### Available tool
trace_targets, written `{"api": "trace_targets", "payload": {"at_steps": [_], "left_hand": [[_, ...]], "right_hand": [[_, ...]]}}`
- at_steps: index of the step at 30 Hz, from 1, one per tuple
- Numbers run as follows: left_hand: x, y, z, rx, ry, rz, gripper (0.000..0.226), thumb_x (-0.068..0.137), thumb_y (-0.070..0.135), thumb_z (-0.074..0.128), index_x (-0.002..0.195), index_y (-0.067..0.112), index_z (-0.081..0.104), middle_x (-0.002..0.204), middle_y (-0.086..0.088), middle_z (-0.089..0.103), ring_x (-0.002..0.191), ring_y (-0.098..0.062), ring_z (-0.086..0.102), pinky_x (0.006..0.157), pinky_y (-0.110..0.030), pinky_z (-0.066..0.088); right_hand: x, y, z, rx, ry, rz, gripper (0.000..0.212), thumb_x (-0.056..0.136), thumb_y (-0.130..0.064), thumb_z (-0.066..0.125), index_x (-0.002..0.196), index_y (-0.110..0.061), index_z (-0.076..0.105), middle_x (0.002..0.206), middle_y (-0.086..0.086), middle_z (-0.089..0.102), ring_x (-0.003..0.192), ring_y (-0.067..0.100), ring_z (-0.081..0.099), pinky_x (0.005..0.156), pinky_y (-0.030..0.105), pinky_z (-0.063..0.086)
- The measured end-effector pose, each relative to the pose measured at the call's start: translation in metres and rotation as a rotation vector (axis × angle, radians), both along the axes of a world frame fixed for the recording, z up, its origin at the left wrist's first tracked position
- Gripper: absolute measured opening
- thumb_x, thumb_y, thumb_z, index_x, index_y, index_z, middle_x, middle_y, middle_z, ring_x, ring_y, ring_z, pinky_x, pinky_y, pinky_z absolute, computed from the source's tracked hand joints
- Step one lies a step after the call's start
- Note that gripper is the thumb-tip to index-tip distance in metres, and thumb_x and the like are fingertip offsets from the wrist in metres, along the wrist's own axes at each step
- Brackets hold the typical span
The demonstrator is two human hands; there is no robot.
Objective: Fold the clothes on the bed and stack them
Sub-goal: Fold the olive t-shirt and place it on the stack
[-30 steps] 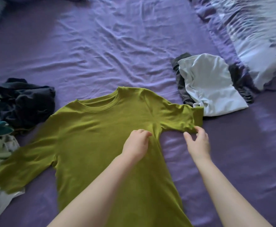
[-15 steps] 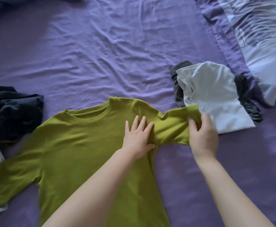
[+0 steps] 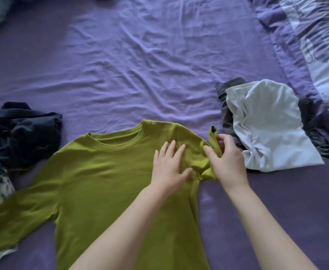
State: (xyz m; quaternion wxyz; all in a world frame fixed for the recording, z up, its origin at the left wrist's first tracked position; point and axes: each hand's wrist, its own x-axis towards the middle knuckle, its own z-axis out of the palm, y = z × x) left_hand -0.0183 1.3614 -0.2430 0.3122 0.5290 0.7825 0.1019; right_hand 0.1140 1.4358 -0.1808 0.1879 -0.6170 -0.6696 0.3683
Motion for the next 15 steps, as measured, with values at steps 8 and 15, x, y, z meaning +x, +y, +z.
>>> {"api": "trace_targets", "payload": {"at_steps": [8, 15], "left_hand": [[-0.073, -0.023, 0.045, -0.072, -1.204, 0.831, 0.043, 0.077, 0.059, 0.062, 0.082, 0.016, 0.062, 0.075, -0.002, 0.066, 0.063, -0.014, 0.062, 0.057, -0.023, 0.050], [-0.075, -0.040, 0.016, -0.059, -0.414, 0.579, 0.021, 0.097, 0.023, 0.049, 0.116, 0.018, 0.057, 0.104, 0.001, 0.064, 0.100, -0.024, 0.058, 0.079, -0.032, 0.042]], "right_hand": [[-0.068, -0.081, -0.011, -0.088, 0.061, 0.519, 0.041, 0.092, -0.026, 0.060, 0.131, -0.016, 0.051, 0.119, -0.001, 0.059, 0.111, 0.014, 0.054, 0.094, 0.030, 0.044], [-0.042, -0.082, -0.052, 0.079, -0.512, 0.517, 0.052, 0.098, -0.031, 0.044, 0.148, -0.022, 0.029, 0.157, 0.008, 0.020, 0.146, 0.028, 0.013, 0.115, 0.048, 0.016]]}}
